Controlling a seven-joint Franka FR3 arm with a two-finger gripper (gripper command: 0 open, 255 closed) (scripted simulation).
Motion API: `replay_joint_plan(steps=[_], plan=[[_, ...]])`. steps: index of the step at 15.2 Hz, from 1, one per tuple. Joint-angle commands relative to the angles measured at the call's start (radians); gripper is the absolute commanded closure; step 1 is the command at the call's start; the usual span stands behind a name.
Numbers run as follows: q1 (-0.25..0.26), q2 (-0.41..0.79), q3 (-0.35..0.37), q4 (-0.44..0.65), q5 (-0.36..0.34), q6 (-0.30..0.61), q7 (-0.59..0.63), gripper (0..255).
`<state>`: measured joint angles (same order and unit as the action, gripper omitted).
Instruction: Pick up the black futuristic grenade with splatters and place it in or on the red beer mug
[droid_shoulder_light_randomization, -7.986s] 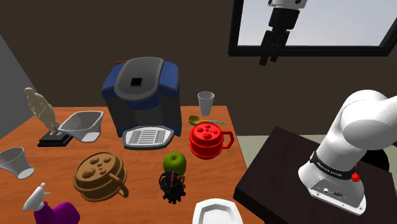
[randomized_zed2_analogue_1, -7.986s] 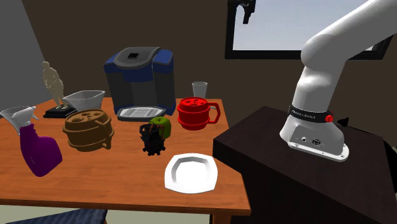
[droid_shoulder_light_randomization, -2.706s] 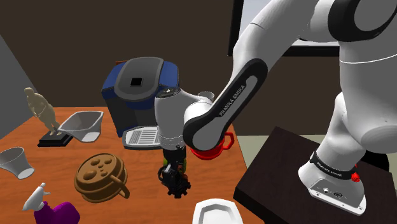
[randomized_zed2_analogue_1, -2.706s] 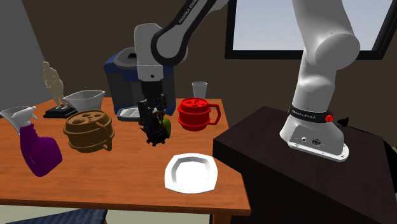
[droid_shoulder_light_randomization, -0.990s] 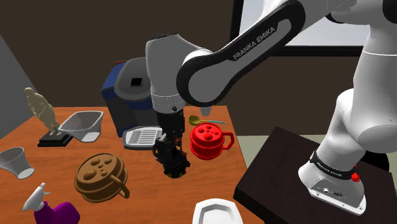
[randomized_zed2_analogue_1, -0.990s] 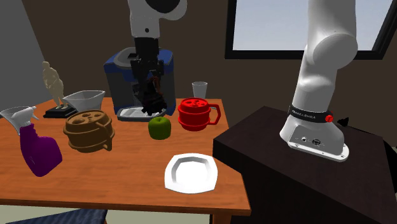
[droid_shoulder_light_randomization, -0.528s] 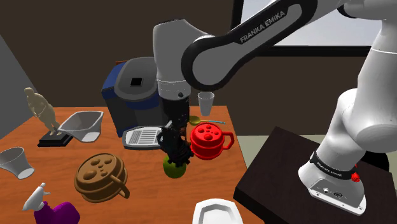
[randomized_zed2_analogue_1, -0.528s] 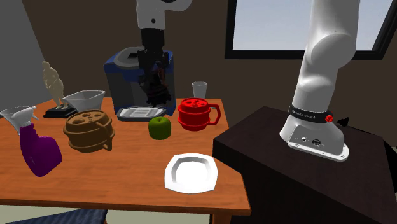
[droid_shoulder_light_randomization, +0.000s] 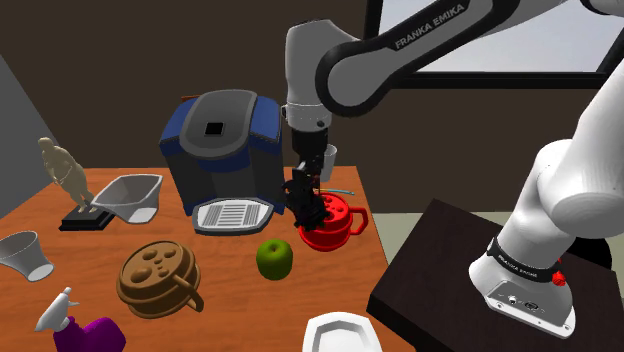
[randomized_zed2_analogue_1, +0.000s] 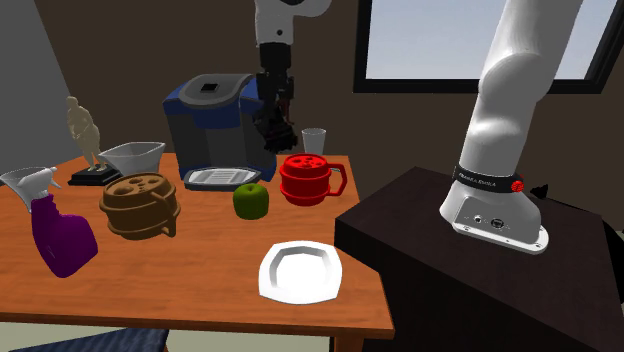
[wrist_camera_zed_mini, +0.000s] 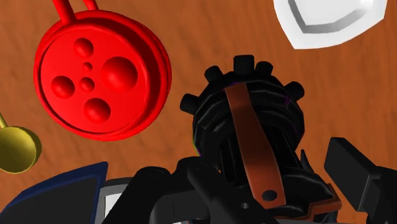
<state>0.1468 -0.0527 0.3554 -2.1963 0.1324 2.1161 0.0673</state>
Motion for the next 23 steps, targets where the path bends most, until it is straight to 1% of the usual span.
replay_joint_plan(steps=[1, 7, 13, 14, 23], plan=[[-0.025, -0.029, -0.029, -0.021, 0.007, -0.011, -0.059, 255], [-0.091, -0.103, -0.116, -0.082, 0.010, -0.039, -0.214, 255], [-0.160, -0.140, -0.208, -0.102, -0.011, -0.071, -0.361, 255], [-0.162, -0.141, -0.211, -0.102, -0.012, -0.072, -0.366, 255], [-0.160, -0.083, -0.207, -0.170, -0.012, 0.054, -0.371, 255]])
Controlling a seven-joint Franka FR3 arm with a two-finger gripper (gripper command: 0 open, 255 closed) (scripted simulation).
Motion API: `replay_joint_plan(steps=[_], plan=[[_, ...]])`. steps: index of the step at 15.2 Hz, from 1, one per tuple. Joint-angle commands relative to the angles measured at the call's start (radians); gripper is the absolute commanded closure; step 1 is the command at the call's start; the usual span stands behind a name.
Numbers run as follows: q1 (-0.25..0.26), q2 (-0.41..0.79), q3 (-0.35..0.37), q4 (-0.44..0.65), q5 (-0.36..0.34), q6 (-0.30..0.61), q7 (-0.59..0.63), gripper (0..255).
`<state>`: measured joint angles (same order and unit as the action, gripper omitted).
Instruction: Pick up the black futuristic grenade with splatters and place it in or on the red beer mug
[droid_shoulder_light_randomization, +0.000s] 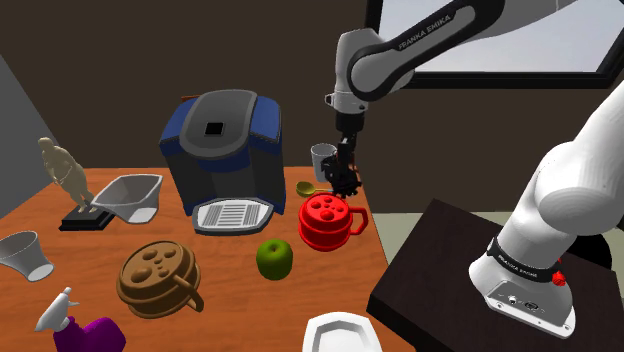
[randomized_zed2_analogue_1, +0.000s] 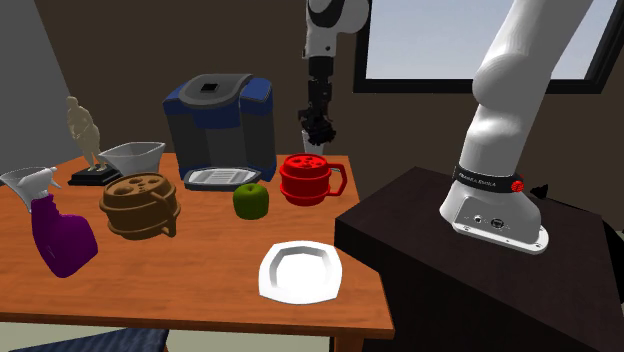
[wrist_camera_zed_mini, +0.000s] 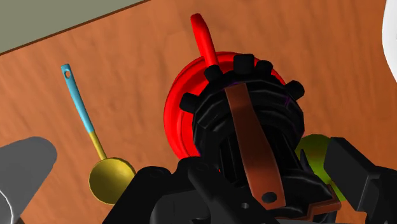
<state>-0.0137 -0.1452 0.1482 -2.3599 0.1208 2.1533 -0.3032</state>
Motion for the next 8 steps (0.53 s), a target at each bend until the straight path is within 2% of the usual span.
replay_joint_plan(steps=[1, 8], plan=[[0.000, 0.017, 0.001, -0.013, 0.000, 0.031, -0.001, 255], [0.001, 0.077, 0.004, -0.053, -0.002, 0.131, -0.004, 255]])
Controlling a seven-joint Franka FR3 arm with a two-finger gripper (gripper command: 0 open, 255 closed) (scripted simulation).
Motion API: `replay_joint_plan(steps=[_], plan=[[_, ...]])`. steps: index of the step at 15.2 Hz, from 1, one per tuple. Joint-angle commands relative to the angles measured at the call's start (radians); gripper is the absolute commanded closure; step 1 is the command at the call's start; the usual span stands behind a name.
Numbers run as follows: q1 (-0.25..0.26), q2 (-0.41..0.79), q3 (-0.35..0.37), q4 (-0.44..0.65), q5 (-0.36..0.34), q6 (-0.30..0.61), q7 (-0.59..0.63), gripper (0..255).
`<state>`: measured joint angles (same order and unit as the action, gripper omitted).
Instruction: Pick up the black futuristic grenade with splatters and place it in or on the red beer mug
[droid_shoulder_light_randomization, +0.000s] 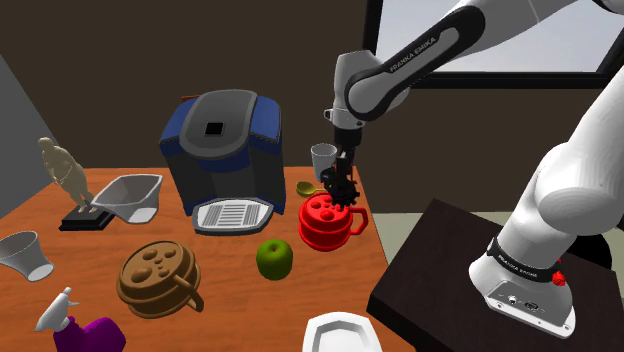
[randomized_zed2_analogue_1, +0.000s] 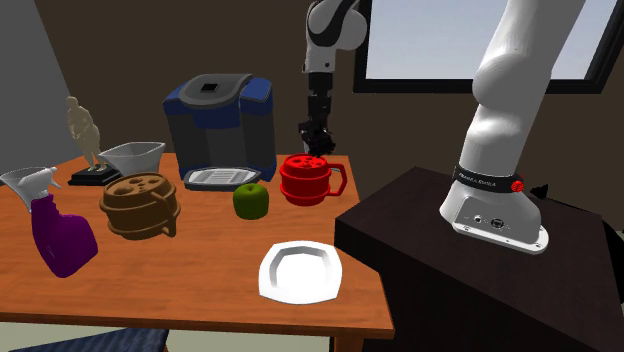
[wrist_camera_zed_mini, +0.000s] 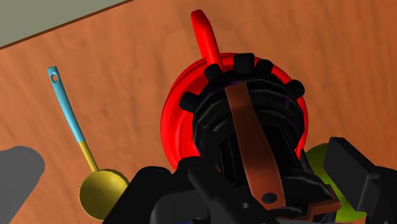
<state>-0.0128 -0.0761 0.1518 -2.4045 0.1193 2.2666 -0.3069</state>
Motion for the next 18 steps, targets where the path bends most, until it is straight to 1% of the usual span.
replay_joint_plan(steps=[1, 9, 10, 15, 18], plan=[[0.001, 0.025, 0.001, -0.016, -0.001, 0.043, -0.001, 255], [0.001, 0.025, 0.001, -0.016, -0.001, 0.043, -0.001, 255], [0.001, 0.024, 0.002, -0.018, 0.000, 0.043, -0.001, 0], [0.001, 0.025, 0.001, -0.016, -0.001, 0.043, -0.001, 0], [-0.004, -0.035, -0.005, 0.031, -0.001, -0.065, -0.003, 0]])
